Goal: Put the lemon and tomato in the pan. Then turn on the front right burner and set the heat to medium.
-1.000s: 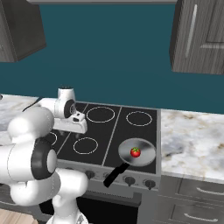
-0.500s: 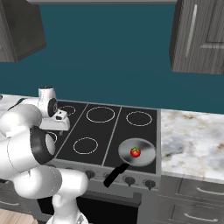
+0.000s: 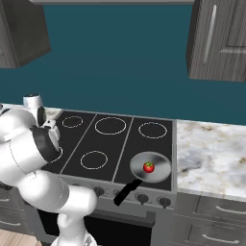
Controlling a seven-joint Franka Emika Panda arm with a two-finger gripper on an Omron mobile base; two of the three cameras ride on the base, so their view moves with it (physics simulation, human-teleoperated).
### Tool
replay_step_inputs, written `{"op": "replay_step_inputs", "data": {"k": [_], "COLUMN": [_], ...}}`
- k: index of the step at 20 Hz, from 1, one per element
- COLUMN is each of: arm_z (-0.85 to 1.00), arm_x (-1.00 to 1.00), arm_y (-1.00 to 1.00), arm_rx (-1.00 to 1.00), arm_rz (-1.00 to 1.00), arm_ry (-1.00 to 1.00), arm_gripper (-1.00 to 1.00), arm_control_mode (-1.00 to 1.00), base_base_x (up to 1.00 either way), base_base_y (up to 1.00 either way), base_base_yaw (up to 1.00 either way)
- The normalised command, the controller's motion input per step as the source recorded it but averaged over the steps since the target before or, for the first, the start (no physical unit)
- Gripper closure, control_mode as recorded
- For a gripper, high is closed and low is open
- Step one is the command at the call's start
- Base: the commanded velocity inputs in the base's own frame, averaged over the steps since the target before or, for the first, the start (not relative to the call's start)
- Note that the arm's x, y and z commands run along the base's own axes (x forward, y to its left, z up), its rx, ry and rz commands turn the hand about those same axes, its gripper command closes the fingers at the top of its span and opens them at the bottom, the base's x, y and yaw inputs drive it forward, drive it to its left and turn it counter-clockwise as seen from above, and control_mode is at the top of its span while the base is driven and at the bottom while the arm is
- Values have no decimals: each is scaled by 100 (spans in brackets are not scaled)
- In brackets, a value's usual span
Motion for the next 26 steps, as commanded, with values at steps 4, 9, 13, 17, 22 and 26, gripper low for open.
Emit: {"op": "replay_step_inputs", "data": {"k": [4,9,13,17,22,26], "arm_z": [-2,-4,-4,0,23,18], "arm_x": [1,14,25,42,7,0], "arm_y": [64,61,59,67,61,63], "arm_rx": [3,16,20,13,1,-3], "arm_rz": [8,1,0,0,0,0], "arm_ry": [0,0,-2,-1,11,20], "arm_gripper": [-100,-100,-100,-100,-100,-100], "arm_control_mode": [-100,-100,-100,-100,-100,-100], "base_base_x": [0,0,0,0,0,0], "base_base_y": [0,0,0,0,0,0], "base_base_yaw": [0,0,0,0,0,0]}}
